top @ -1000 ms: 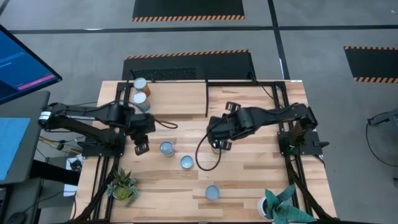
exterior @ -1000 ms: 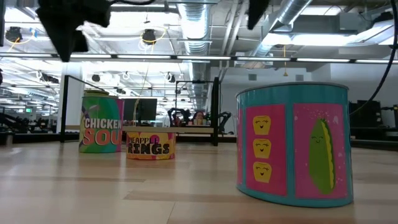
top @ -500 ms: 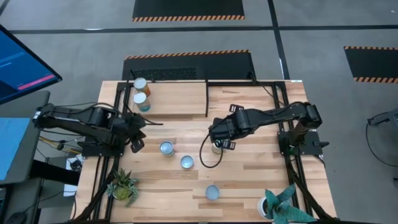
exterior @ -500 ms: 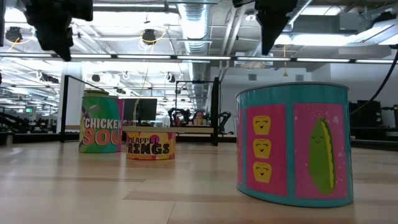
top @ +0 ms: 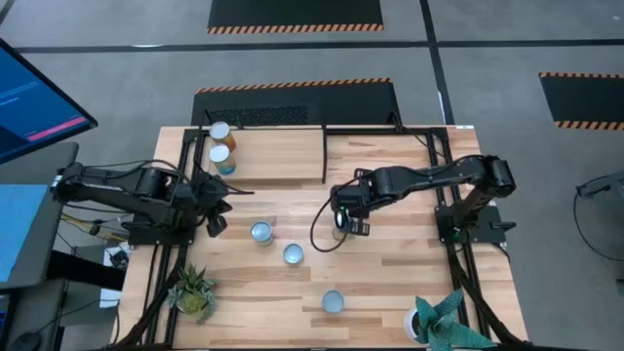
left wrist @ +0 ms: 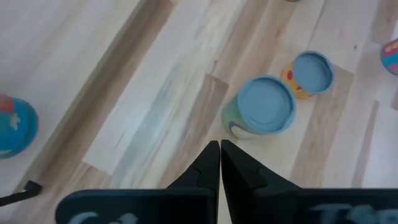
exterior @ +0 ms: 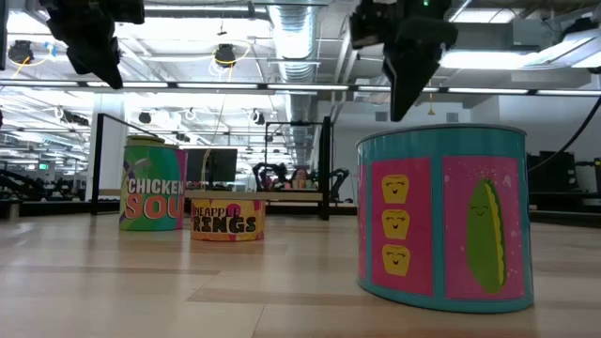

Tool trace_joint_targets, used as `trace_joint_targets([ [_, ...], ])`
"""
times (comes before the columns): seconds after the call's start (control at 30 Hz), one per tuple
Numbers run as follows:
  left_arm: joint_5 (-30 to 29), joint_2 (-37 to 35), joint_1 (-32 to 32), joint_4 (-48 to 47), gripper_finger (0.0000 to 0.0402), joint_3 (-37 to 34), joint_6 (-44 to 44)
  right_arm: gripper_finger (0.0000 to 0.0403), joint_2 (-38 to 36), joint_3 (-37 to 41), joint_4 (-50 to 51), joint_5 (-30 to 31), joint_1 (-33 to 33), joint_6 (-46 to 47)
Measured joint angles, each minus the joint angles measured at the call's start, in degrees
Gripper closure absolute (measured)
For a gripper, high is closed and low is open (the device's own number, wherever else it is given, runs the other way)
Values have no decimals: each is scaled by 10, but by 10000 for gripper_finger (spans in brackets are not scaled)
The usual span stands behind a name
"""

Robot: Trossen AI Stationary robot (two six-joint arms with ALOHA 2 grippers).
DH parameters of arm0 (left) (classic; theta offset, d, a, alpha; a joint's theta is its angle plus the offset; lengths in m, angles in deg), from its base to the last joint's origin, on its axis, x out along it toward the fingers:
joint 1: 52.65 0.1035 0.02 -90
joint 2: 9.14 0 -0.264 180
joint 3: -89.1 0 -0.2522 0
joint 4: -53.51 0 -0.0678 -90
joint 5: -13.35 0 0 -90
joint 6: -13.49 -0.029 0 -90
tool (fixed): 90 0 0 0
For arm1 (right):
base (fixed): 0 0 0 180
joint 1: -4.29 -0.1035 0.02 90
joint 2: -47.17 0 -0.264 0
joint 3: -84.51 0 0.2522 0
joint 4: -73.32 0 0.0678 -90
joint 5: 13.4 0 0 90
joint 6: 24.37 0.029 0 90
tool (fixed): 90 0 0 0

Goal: Pick and place cans onto a shelf
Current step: Put the pears can on the shelf aligned with the green green peas can

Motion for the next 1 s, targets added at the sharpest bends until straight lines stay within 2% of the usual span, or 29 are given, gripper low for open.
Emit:
trace_joint_targets([
  [0.23, 2, -21, 0, 21, 400, -47, 21, 287, 3, 4, -28, -11, 11, -4],
  [0.4, 6, -39, -7, 53, 400, -74, 46, 287, 3, 4, -73, -23, 21, -41],
  [0.6, -4, -61, -49, 62, 400, -74, 71, 287, 3, 4, -71, -72, 52, -75],
  [0.77, -17, -72, -89, 61, 400, -74, 107, 287, 6, 3, -71, -144, 72, -68],
  [1.0, -58, -71, -139, 59, 400, -74, 153, 274, 49, 3, -96, -158, 81, -51],
])
